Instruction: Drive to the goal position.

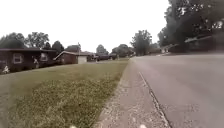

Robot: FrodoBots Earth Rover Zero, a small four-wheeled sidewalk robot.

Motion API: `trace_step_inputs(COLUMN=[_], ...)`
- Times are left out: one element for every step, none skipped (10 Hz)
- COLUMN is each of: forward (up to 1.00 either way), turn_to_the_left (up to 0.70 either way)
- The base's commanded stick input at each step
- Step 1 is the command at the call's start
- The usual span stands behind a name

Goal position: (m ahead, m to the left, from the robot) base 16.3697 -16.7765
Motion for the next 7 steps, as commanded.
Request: trace_step_inputs(forward=[0.70, 0.70, 0.70, 0.70, 0.70, 0.70, 0.70], turn_to_the_left=[0.00, 0.00, -0.01, -0.21, -0.35, -0.35, -0.35])
